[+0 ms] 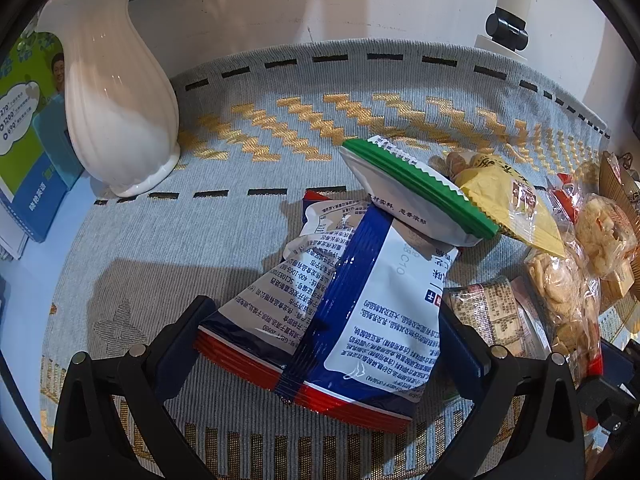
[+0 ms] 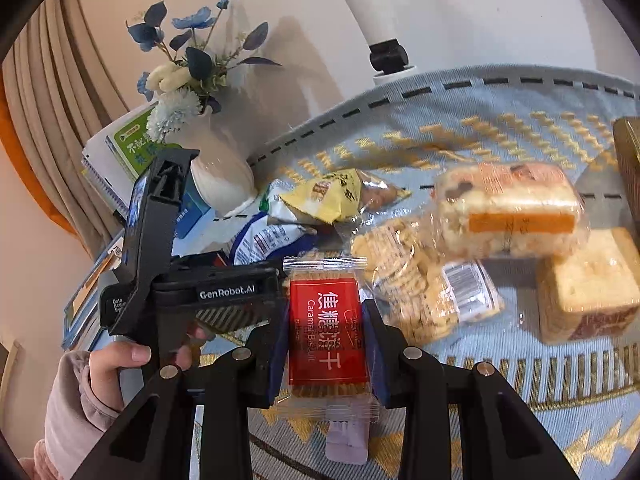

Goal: Organize snacks
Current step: 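Grasp the blue-and-white bag with the left gripper while the right gripper holds the caramel pack, then carry the blue-and-white bag and caramel pack into the amber bowl and open both grippers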

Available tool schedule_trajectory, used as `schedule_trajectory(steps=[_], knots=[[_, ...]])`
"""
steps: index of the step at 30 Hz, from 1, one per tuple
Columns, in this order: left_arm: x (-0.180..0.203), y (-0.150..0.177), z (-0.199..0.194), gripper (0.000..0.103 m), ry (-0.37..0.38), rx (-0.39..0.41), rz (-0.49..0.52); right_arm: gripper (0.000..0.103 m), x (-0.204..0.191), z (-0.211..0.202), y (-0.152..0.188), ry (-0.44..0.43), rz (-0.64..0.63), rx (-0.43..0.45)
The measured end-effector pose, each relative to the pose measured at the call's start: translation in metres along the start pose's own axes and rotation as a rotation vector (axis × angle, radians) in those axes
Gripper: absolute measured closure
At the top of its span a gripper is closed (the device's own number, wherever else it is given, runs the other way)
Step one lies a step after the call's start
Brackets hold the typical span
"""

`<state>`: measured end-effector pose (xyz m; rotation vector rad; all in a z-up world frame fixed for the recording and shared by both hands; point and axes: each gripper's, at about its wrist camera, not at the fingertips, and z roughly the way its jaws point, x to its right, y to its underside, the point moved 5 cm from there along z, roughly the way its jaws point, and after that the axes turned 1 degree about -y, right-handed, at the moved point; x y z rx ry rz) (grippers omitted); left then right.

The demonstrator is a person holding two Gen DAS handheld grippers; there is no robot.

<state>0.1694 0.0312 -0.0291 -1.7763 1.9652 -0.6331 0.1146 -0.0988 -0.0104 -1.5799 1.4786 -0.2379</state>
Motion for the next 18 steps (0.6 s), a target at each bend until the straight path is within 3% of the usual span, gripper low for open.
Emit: schedule_trajectory(steps=[7,9,11,15,18], knots=[[-0.008,-0.002,-0.013,0.002,0.087,0.055,-0.041,0.069,0.001,0.006,0.001,0.003,0.01,-0.021],[-0.013,-0.004,-0.02,0.016,0.114,0.101,-0.071,0.069,-0.002,0.003,-0.001,0.006,0.005,0.001],[-0.015,-0.005,-0.026,0.021,0.149,0.126,-0.077,0.069,-0.004,0.002,-0.002,0.003,-0.006,0.009],[-0.014,-0.005,-0.032,0.022,0.104,0.151,-0.068,0.069,-0.002,0.002,-0.002,-0.003,0.0,0.005],[-0.023,-0.005,-0.037,0.023,0.085,0.187,-0.128,0.069,0.001,-0.001,-0.002,-0.015,0.016,0.022]])
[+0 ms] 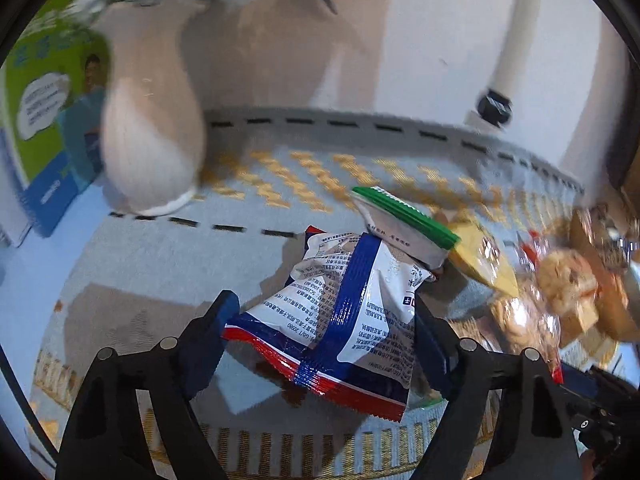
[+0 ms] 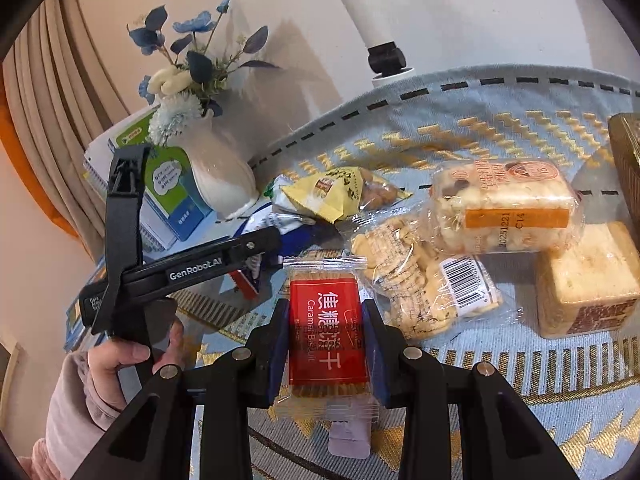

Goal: Organize snacks
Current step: 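Carry the blue-and-white bag and caramel pack into the amber bowl and open both grippers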

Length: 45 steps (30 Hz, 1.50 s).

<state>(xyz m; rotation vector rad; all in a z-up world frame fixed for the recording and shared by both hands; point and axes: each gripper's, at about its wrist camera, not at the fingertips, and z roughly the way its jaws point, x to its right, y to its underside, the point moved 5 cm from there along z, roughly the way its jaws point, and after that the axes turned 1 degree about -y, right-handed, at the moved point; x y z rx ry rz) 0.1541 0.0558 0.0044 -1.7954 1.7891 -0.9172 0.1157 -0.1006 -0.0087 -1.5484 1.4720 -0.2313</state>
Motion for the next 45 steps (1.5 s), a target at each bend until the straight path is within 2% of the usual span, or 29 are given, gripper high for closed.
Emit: schedule_trajectory(steps=[6,13,18,24,27,32,35,37,41,45], knots=[[-0.016,-0.001,-0.011,0.023,-0.032,0.059,-0.069,0.069,0.003,-0.004,-0.002,-0.044,0.033,0.027],[-0.013,0.01,-0.023,0.022,-0.023,0.05,-0.066,0.069,0.009,-0.012,-0.003,-0.124,0.081,0.06],[-0.012,0.025,-0.039,0.022,-0.03,0.061,-0.091,0.069,0.015,-0.016,-0.003,-0.14,0.125,0.077],[-0.017,0.042,-0.061,0.022,-0.082,0.091,-0.143,0.069,0.021,-0.023,-0.002,-0.149,0.166,0.093],[-0.021,0.05,-0.075,0.022,-0.141,0.116,-0.181,0.069,0.026,-0.028,0.0,-0.158,0.2,0.103],[-0.014,0.06,-0.084,0.022,-0.15,0.091,-0.219,0.069,0.025,-0.054,-0.008,-0.191,0.215,0.146],[0.009,0.05,-0.094,0.022,-0.109,0.09,-0.22,0.069,0.024,-0.095,-0.029,-0.199,0.182,0.209],[0.038,0.035,-0.105,0.022,-0.079,0.118,-0.178,0.069,0.025,-0.121,-0.044,-0.179,0.15,0.242],[0.11,0.0,-0.126,0.022,0.004,0.173,-0.063,0.069,0.036,-0.17,-0.074,-0.11,0.102,0.298],[0.182,-0.022,-0.141,0.022,0.067,0.206,0.031,0.069,0.072,-0.204,-0.093,-0.015,0.109,0.322]])
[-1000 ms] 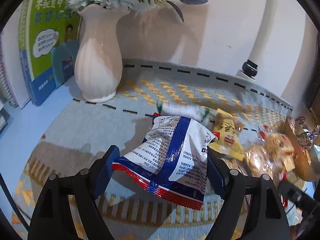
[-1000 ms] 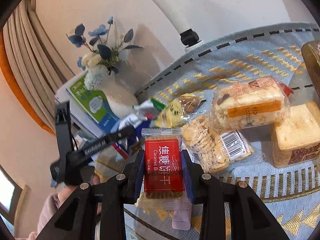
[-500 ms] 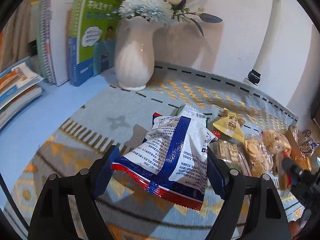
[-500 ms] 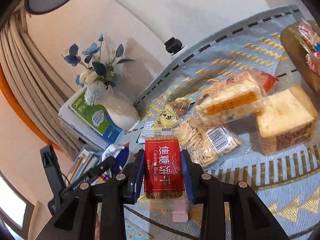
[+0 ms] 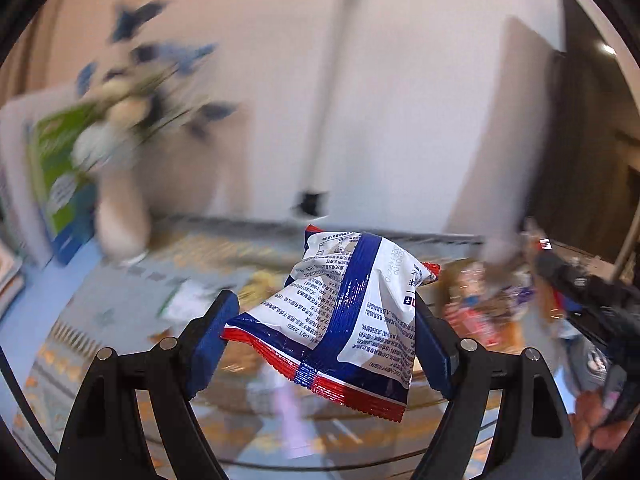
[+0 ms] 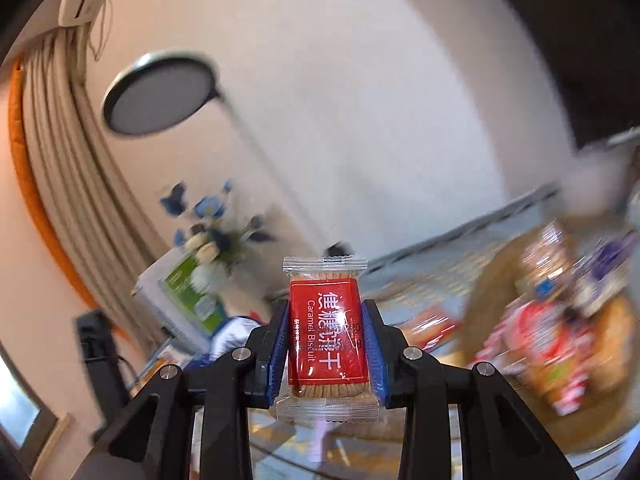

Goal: Organize snacks
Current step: 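Carry the blue-and-white bag and caramel pack into the amber bowl and open both grippers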

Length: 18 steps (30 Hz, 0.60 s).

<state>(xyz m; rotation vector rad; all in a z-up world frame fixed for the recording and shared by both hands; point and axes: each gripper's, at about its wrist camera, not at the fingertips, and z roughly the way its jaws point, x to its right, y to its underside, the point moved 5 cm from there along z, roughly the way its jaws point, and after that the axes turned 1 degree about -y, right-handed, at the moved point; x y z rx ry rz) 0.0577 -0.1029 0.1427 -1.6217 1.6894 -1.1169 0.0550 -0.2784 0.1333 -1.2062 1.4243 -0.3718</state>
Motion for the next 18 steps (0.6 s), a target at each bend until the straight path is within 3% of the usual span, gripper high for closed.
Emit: schedule_trajectory(steps=[7,10,16,18], knots=[[0.115,-0.003,0.013,0.022,0.237,-0.042,0.085,0.069,0.091,-0.044,-0.026,0.187,0.067,0.029],[0.148,0.007,0.031,0.022,0.27,-0.079,0.115,0.069,0.13,-0.057,-0.027,0.258,0.108,0.03],[0.187,0.031,0.07,0.02,0.354,-0.175,0.124,0.069,0.188,-0.066,-0.022,0.315,0.195,0.006],[0.194,0.038,0.076,0.017,0.361,-0.199,0.147,0.061,0.2,-0.061,-0.018,0.356,0.206,-0.031]])
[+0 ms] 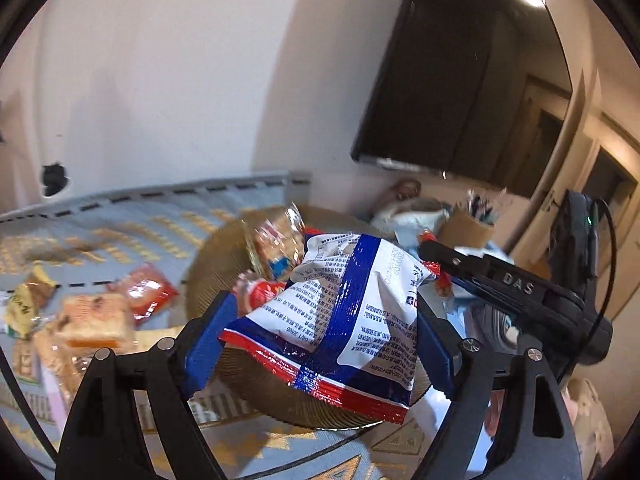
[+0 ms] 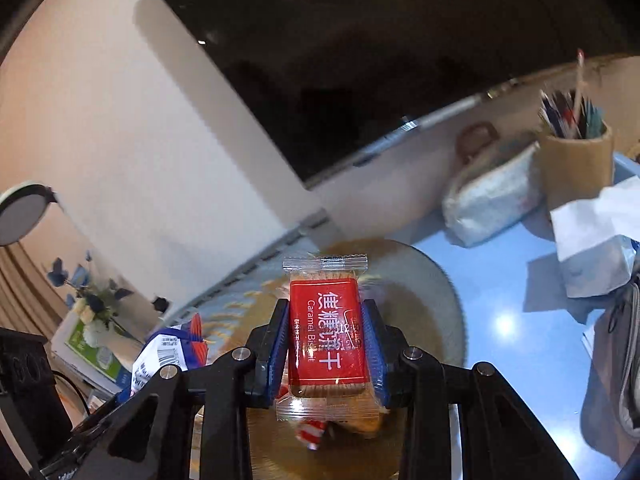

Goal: Organize snacks
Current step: 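Carry the blue-and-white bag and caramel pack into the amber bowl and open both grippers, then move both tools back over the remaining snacks on the tablecloth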

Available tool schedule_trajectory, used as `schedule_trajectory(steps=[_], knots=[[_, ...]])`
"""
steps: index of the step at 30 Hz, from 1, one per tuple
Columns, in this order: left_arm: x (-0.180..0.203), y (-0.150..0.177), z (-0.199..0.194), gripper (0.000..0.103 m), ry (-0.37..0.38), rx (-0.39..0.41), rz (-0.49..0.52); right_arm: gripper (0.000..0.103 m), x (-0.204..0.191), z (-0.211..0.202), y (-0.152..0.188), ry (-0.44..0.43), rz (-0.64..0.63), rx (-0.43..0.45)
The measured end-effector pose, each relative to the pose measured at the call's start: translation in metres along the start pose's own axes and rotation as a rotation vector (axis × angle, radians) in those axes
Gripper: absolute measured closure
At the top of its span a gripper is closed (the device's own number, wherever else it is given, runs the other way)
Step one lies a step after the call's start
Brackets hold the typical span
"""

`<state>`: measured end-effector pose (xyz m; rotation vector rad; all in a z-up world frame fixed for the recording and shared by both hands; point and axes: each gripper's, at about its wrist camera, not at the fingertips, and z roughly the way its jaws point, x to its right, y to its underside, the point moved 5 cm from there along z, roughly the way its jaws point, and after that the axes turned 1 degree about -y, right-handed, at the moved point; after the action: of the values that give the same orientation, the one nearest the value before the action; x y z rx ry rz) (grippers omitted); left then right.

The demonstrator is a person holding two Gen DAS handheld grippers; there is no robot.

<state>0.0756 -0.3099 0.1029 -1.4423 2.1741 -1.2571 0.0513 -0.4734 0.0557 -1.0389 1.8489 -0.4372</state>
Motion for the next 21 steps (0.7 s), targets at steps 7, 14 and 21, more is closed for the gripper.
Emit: schedule_trajectory(steps=[7,14,21], knots=[[0.007,0.005,0.007,0.0,-0.047,0.002,0.1,0.009,0.012,-0.003,0.002,0.014,0.07,0.015],[-0.016,-0.004,-0.004,0.0,-0.108,0.012,0.084,0.009,-0.008,-0.007,0.003,-0.003,0.095,0.021],[-0.056,-0.007,-0.025,0.0,-0.152,0.026,0.032,0.009,-0.06,-0.016,0.006,-0.016,0.041,0.056]])
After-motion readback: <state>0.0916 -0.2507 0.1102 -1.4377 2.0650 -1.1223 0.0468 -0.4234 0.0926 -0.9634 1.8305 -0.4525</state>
